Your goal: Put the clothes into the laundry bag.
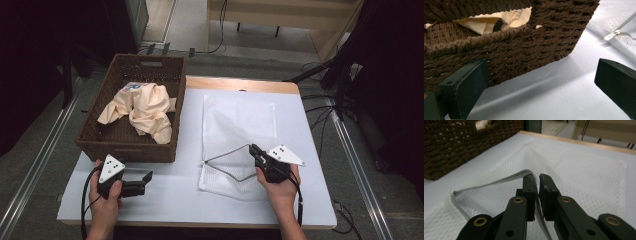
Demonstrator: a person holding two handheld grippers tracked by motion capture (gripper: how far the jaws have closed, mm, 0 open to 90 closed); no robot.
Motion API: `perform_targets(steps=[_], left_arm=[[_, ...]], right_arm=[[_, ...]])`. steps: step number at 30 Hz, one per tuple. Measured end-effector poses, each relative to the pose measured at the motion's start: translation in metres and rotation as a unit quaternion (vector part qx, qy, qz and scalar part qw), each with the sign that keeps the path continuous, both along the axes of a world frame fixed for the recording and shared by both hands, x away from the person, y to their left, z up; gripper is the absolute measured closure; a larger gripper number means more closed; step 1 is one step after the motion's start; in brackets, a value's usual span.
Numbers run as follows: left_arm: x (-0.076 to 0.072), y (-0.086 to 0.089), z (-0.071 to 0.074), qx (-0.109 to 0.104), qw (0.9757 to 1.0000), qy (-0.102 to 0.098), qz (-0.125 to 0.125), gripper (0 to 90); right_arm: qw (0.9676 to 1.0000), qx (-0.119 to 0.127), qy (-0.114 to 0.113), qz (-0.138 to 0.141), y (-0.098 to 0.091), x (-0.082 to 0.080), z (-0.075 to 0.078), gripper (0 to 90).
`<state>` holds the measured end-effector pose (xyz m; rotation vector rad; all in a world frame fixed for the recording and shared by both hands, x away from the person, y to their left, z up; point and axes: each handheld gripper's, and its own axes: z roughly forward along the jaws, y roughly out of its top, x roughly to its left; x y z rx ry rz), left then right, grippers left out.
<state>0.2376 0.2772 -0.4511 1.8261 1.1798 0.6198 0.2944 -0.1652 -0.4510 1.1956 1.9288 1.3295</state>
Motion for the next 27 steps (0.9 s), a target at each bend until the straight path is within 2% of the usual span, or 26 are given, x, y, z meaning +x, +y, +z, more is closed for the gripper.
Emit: perform_targets(steps=[2, 4, 5, 7, 8, 9, 10, 12, 13, 15, 16, 17, 18, 19, 20, 23, 27], left_arm=[[0.000, 0.000, 0.000, -0.001, 1.0000, -0.002, 0.000, 0.0], [0.000, 0.001, 0.000, -0.002, 1.0000, -0.003, 0.003, 0.0], [0.000, 0.001, 0.000, -0.004, 1.0000, -0.003, 0.004, 0.0], [0.001, 0.000, -0.001, -0.008, 1.0000, -0.002, 0.002, 0.0], [0.001, 0.000, -0.001, -0.007, 1.0000, -0.001, 0.003, 0.0], [0.001, 0.000, -0.001, -0.007, 1.0000, -0.001, 0.003, 0.0], [0.000, -0.001, 0.000, -0.004, 1.0000, -0.001, 0.002, 0.0], [0.000, -0.001, 0.000, -0.004, 1.0000, -0.002, 0.001, 0.0], [0.000, -0.001, 0.000, -0.004, 1.0000, -0.003, 0.001, 0.0], [0.000, -0.002, 0.000, -0.005, 1.0000, -0.005, 0.001, 0.0], [-0.001, -0.003, 0.001, -0.003, 1.0000, -0.006, 0.001, 0.0], [-0.001, -0.003, 0.001, -0.003, 1.0000, -0.006, 0.001, 0.0], [-0.003, -0.007, 0.003, 0.011, 0.9998, -0.015, 0.002, 0.0], [-0.003, -0.007, 0.003, 0.011, 0.9998, -0.015, 0.002, 0.0], [-0.006, -0.011, 0.010, -0.002, 0.9997, -0.021, -0.008, 0.0], [-0.011, -0.018, 0.027, -0.005, 0.9992, -0.035, -0.016, 0.0], [-0.014, -0.022, 0.051, -0.015, 0.9979, -0.050, -0.038, 0.0]], right_arm=[[1.0000, -0.003, 0.009, 0.002, 0.000, 0.000, -0.001, 74.8], [0.9996, -0.020, 0.012, -0.017, 0.001, 0.001, -0.001, 61.8], [0.9991, -0.030, 0.017, -0.025, 0.001, 0.001, -0.001, 58.3], [0.9984, -0.036, 0.038, -0.022, -0.001, 0.001, -0.003, 49.7], [0.9978, -0.041, 0.047, -0.020, -0.002, 0.001, -0.004, 48.2], [0.9978, -0.041, 0.047, -0.020, -0.002, 0.001, -0.004, 48.2], [0.9966, -0.052, 0.062, -0.019, -0.004, -0.003, -0.008, 46.5], [0.9961, -0.054, 0.068, -0.017, -0.004, -0.005, -0.010, 45.9], [0.9941, -0.064, 0.087, -0.016, -0.004, -0.006, -0.016, 44.8], [0.9909, -0.082, 0.105, -0.023, -0.001, -0.005, -0.022, 45.9], [0.9898, -0.090, 0.106, -0.032, 0.000, -0.004, -0.024, 47.1], [0.9898, -0.091, 0.104, -0.035, 0.001, -0.002, -0.024, 49.0], [0.9901, -0.087, 0.103, -0.038, 0.002, 0.000, -0.024, 53.1], [0.9902, -0.085, 0.103, -0.042, 0.002, 0.002, -0.022, 58.6], [0.9909, -0.080, 0.100, -0.041, 0.001, 0.004, -0.020, 65.9], [0.9950, -0.043, 0.087, -0.026, -0.004, 0.008, -0.006, 81.2], [0.9977, -0.014, 0.064, -0.018, -0.008, 0.012, 0.010, 88.3]])
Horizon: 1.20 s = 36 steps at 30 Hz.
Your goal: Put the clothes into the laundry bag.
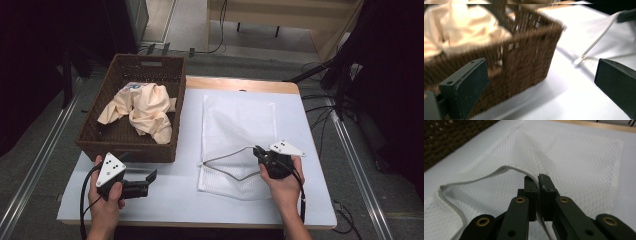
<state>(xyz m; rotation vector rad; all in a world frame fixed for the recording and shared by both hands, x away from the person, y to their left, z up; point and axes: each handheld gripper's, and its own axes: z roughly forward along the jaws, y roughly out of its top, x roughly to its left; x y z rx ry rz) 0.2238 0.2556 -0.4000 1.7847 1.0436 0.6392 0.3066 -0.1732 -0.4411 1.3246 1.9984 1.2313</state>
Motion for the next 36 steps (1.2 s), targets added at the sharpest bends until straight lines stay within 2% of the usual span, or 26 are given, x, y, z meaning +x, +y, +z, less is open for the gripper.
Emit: perform_targets(steps=[1, 3, 4, 6, 7, 8, 9, 10, 11, 15, 18, 22, 25, 28, 29, 30, 32, 33, 34, 35, 36], left_arm=[[0.000, 0.000, 0.000, 0.000, 1.0000, 0.000, 0.000, 0.0], [0.005, 0.001, 0.016, -0.021, 0.9998, -0.003, -0.006, 0.0], [0.005, 0.001, 0.016, -0.021, 0.9998, -0.003, -0.006, 0.0], [0.014, 0.003, 0.023, -0.028, 0.9996, 0.002, -0.003, 0.0], [0.023, 0.004, 0.031, -0.037, 0.9993, 0.005, 0.002, 0.0], [0.023, 0.004, 0.031, -0.037, 0.9993, 0.005, 0.002, 0.0], [0.028, 0.005, 0.034, -0.040, 0.9992, 0.004, 0.006, 0.0], [0.039, 0.008, 0.039, -0.044, 0.9989, 0.008, 0.012, 0.0], [0.039, 0.008, 0.039, -0.044, 0.9989, 0.008, 0.012, 0.0], [0.065, 0.014, 0.045, -0.048, 0.9979, 0.036, 0.024, 0.0], [0.080, 0.018, 0.048, -0.045, 0.9974, 0.045, 0.034, 0.0], [0.092, 0.023, 0.048, -0.046, 0.9969, 0.050, 0.041, 0.0], [0.100, 0.028, 0.050, -0.048, 0.9962, 0.054, 0.050, 0.0], [0.106, 0.029, 0.054, -0.043, 0.9960, 0.053, 0.057, 0.0], [0.109, 0.030, 0.056, -0.036, 0.9960, 0.053, 0.062, 0.0], [0.112, 0.030, 0.058, -0.033, 0.9959, 0.054, 0.065, 0.0], [0.119, 0.032, 0.062, -0.037, 0.9955, 0.056, 0.066, 0.0], [0.124, 0.033, 0.064, -0.038, 0.9952, 0.057, 0.070, 0.0], [0.134, 0.035, 0.068, -0.036, 0.9946, 0.062, 0.075, 0.0], [0.134, 0.035, 0.068, -0.036, 0.9946, 0.062, 0.075, 0.0], [0.140, 0.035, 0.069, -0.036, 0.9941, 0.067, 0.078, 0.0]], right_arm=[[1.0000, 0.005, -0.004, 0.002, 0.000, 0.001, 0.002, 88.7], [0.9998, 0.017, -0.004, 0.003, 0.000, 0.003, 0.005, 88.7], [0.9998, 0.017, -0.004, 0.003, 0.000, 0.003, 0.005, 88.7], [0.9997, 0.023, -0.008, 0.007, 0.001, 0.003, 0.006, 88.4], [0.9996, 0.021, -0.014, 0.012, 0.003, 0.002, 0.007, 86.3], [0.9996, 0.021, -0.014, 0.012, 0.003, 0.002, 0.007, 86.3], [0.9992, 0.026, -0.021, 0.024, 0.004, 0.001, 0.007, 83.8], [0.9990, 0.025, -0.022, 0.028, 0.004, 0.001, 0.008, 83.2], [0.9991, 0.020, -0.023, 0.030, 0.004, 0.001, 0.008, 82.7], [0.9994, 0.011, -0.018, 0.028, 0.006, 0.002, 0.006, 77.4], [0.9994, 0.002, -0.014, 0.033, 0.009, 0.004, 0.003, 74.2], [0.9994, -0.006, -0.008, 0.032, 0.011, 0.007, -0.002, 71.0], [0.9991, -0.024, -0.013, 0.033, 0.016, 0.008, -0.004, 67.5], [0.9987, -0.034, -0.020, 0.032, 0.019, 0.009, -0.004, 70.7], [0.9985, -0.037, -0.015, 0.038, 0.021, 0.010, -0.004, 80.9], [0.9985, -0.037, -0.015, 0.038, 0.021, 0.010, -0.004, 80.9], [0.9987, -0.029, -0.016, 0.038, 0.022, 0.012, -0.004, 89.6], [0.9987, -0.029, -0.016, 0.038, 0.022, 0.012, -0.004, 89.6], [0.9988, -0.020, -0.018, 0.042, 0.022, 0.011, -0.003, 90.0], [0.9988, -0.020, -0.018, 0.042, 0.022, 0.011, -0.003, 90.0], [0.9987, -0.013, -0.022, 0.044, 0.021, 0.010, -0.002, 90.0]])
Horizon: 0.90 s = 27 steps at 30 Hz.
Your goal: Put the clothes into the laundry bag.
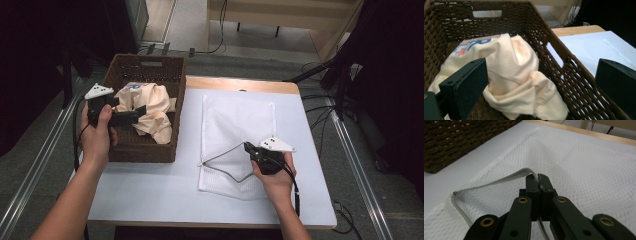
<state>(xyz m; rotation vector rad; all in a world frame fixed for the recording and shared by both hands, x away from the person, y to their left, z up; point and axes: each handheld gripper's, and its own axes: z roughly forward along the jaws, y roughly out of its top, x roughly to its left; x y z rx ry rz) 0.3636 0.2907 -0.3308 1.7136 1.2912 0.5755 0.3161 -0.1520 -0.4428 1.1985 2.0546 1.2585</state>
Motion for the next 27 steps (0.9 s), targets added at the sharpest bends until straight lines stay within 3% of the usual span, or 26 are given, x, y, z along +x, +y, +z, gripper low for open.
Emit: perform_targets(steps=[1, 2, 3, 4, 6, 7, 10, 12, 13, 14, 15, 16, 17, 18, 19, 21, 22, 23, 24, 26, 27], left_arm=[[0.013, 0.001, 0.002, 0.001, 0.9999, 0.013, 0.001, 0.0], [0.013, 0.001, 0.002, 0.001, 0.9999, 0.013, 0.001, 0.0], [0.028, 0.002, 0.001, 0.008, 0.9993, 0.035, -0.004, 0.0], [0.028, 0.002, 0.001, 0.008, 0.9993, 0.035, -0.004, 0.0], [0.051, 0.004, -0.010, 0.019, 0.9974, 0.068, 0.014, 0.0], [0.051, 0.004, -0.010, 0.019, 0.9974, 0.068, 0.014, 0.0], [0.069, 0.004, -0.023, 0.016, 0.9943, 0.102, 0.028, 0.0], [0.084, 0.003, -0.033, 0.034, 0.9899, 0.128, 0.051, 0.0], [0.084, 0.003, -0.033, 0.034, 0.9899, 0.128, 0.051, 0.0], [0.094, 0.001, -0.041, 0.042, 0.9852, 0.158, 0.051, 0.0], [0.094, 0.001, -0.041, 0.042, 0.9852, 0.158, 0.051, 0.0], [0.099, -0.001, -0.045, 0.042, 0.9821, 0.178, 0.045, 0.0], [0.107, -0.004, -0.055, 0.045, 0.9767, 0.206, 0.040, 0.0], [0.107, -0.004, -0.055, 0.045, 0.9767, 0.206, 0.040, 0.0], [0.111, -0.004, -0.060, 0.044, 0.9728, 0.223, 0.042, 0.0], [0.120, -0.004, -0.070, 0.046, 0.9618, 0.263, 0.060, 0.5], [0.123, -0.004, -0.075, 0.055, 0.9553, 0.281, 0.074, 7.3], [0.126, -0.004, -0.080, 0.066, 0.9464, 0.310, 0.064, 13.9], [0.126, -0.004, -0.080, 0.066, 0.9464, 0.310, 0.064, 21.0], [0.124, -0.003, -0.080, 0.068, 0.9470, 0.312, 0.035, 40.3], [0.123, -0.003, -0.078, 0.084, 0.9470, 0.308, 0.029, 50.6]], right_arm=[[1.0000, 0.003, -0.003, 0.001, -0.001, -0.001, 0.001, 90.0], [1.0000, 0.009, -0.003, 0.002, -0.001, -0.001, 0.002, 90.0], [0.9999, 0.011, -0.004, 0.004, -0.002, -0.002, 0.002, 90.0], [0.9999, 0.011, -0.004, 0.004, -0.002, -0.002, 0.002, 90.0], [0.9999, 0.012, -0.005, 0.004, -0.003, -0.003, 0.002, 90.0], [0.9999, 0.013, -0.005, 0.004, -0.004, -0.003, 0.001, 90.0], [0.9999, 0.012, -0.005, 0.005, -0.004, -0.003, 0.001, 90.0], [0.9999, 0.013, -0.006, 0.005, -0.006, -0.004, 0.000, 90.0], [0.9999, 0.014, -0.005, 0.005, -0.006, -0.004, 0.000, 90.0], [0.9999, 0.014, -0.005, 0.005, -0.006, -0.003, -0.001, 90.0], [0.9999, 0.013, -0.004, 0.005, -0.006, -0.003, -0.001, 90.0], [0.9999, 0.013, -0.004, 0.005, -0.005, -0.004, -0.001, 90.0], [0.9999, 0.013, -0.003, 0.005, -0.005, -0.004, -0.002, 90.0], [0.9999, 0.012, -0.003, 0.005, -0.005, -0.004, -0.002, 90.0], [0.9999, 0.012, -0.003, 0.005, -0.005, -0.004, -0.002, 90.0], [0.9999, 0.011, -0.004, 0.007, -0.005, -0.005, -0.002, 90.0], [0.9999, 0.012, -0.002, 0.006, -0.005, -0.005, -0.003, 90.0], [0.9999, 0.011, -0.001, 0.007, -0.005, -0.005, -0.004, 90.0], [0.9999, 0.011, -0.001, 0.007, -0.005, -0.005, -0.004, 90.0], [0.9999, 0.007, -0.002, 0.007, -0.004, -0.005, -0.005, 90.0], [1.0000, 0.007, -0.002, 0.007, -0.004, -0.005, -0.005, 90.0]])
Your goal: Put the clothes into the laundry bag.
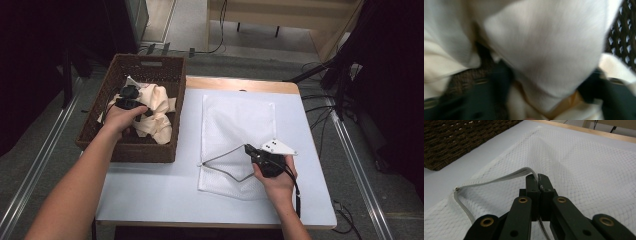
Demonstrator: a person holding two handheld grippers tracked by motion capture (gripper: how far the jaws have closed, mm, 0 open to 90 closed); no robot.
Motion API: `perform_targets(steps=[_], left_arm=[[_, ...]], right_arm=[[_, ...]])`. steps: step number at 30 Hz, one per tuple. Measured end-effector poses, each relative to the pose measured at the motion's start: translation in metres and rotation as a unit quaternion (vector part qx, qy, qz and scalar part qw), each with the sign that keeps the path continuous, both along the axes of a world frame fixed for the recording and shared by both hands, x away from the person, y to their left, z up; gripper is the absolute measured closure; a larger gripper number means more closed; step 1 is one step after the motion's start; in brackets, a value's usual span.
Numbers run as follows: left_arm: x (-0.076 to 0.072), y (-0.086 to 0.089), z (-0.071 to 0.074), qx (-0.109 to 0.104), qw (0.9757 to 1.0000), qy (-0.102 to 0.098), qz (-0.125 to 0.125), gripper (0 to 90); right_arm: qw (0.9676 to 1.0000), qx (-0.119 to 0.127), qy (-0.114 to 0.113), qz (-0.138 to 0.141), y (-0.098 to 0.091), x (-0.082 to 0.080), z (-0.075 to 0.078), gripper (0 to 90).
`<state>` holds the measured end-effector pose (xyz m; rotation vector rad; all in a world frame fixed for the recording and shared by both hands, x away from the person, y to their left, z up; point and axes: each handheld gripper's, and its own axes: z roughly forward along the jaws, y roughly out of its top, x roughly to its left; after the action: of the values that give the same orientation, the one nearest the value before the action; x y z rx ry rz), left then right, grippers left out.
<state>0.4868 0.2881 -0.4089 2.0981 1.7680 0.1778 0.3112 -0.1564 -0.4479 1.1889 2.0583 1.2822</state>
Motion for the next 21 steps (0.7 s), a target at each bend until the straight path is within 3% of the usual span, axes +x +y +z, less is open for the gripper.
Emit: perform_targets(steps=[1, 2, 3, 5, 6, 7, 8, 9, 10, 11, 12, 13, 14, 15, 16, 18, 20, 21], left_arm=[[-0.001, 0.001, 0.002, 0.023, 0.9997, -0.001, -0.010, 63.0], [-0.004, 0.008, 0.006, 0.052, 0.9986, 0.003, -0.008, 67.7], [-0.004, 0.008, 0.006, 0.052, 0.9986, 0.003, -0.008, 71.1], [-0.008, 0.012, 0.010, 0.120, 0.9928, -0.008, -0.003, 73.0], [-0.010, 0.012, 0.011, 0.151, 0.9884, -0.020, -0.001, 73.0], [-0.011, 0.013, 0.013, 0.158, 0.9871, -0.029, -0.002, 70.4], [-0.011, 0.015, 0.016, 0.110, 0.9929, -0.044, -0.005, 65.0], [-0.010, 0.016, 0.019, 0.075, 0.9960, -0.049, -0.003, 56.0], [-0.010, 0.016, 0.019, 0.075, 0.9960, -0.049, -0.003, 43.8], [-0.008, 0.018, 0.020, 0.027, 0.9982, -0.053, 0.007, 32.4], [-0.002, 0.024, 0.021, -0.088, 0.9943, -0.052, 0.030, 26.1], [0.000, 0.025, 0.020, -0.132, 0.9890, -0.059, 0.033, 19.6], [0.000, 0.025, 0.020, -0.132, 0.9890, -0.059, 0.033, 12.2], [0.003, 0.025, 0.018, -0.150, 0.9862, -0.061, 0.035, 10.4], [0.005, 0.025, 0.016, -0.142, 0.9867, -0.061, 0.049, 10.4], [0.012, 0.021, 0.009, -0.101, 0.9914, -0.032, 0.077, 13.0], [0.018, 0.013, -0.004, -0.048, 0.9957, 0.011, 0.079, 11.4], [0.020, 0.010, -0.007, -0.035, 0.9964, 0.021, 0.074, 9.6]], right_arm=[[1.0000, 0.000, -0.001, 0.000, 0.000, 0.000, 0.000, 90.0], [1.0000, -0.001, -0.002, 0.000, -0.001, 0.000, 0.000, 90.0], [1.0000, -0.001, -0.002, 0.000, -0.001, 0.000, 0.000, 90.0], [1.0000, 0.001, 0.000, -0.002, -0.002, 0.000, -0.001, 90.0], [1.0000, 0.001, 0.000, -0.002, -0.002, 0.000, -0.001, 90.0], [1.0000, 0.001, 0.001, -0.004, -0.002, 0.000, -0.002, 90.0], [1.0000, 0.000, 0.001, -0.004, -0.002, 0.001, -0.002, 90.0], [1.0000, -0.001, 0.000, -0.004, -0.001, 0.001, -0.002, 90.0], [1.0000, -0.001, 0.000, -0.004, -0.001, 0.001, -0.002, 90.0], [1.0000, -0.002, 0.001, -0.004, -0.001, 0.001, -0.002, 90.0], [1.0000, -0.001, 0.001, -0.003, -0.001, 0.001, -0.002, 90.0], [1.0000, -0.002, 0.001, -0.003, 0.000, 0.001, -0.003, 90.0], [1.0000, -0.002, 0.001, -0.003, 0.000, 0.001, -0.003, 90.0], [1.0000, -0.003, 0.001, -0.003, 0.000, 0.001, -0.003, 90.0], [1.0000, -0.003, 0.001, -0.003, 0.000, 0.001, -0.003, 90.0], [1.0000, -0.004, 0.000, -0.004, 0.001, 0.001, -0.003, 90.0], [1.0000, -0.005, 0.001, -0.004, 0.001, 0.002, -0.004, 90.0], [1.0000, -0.005, 0.001, -0.004, 0.001, 0.002, -0.004, 90.0]])
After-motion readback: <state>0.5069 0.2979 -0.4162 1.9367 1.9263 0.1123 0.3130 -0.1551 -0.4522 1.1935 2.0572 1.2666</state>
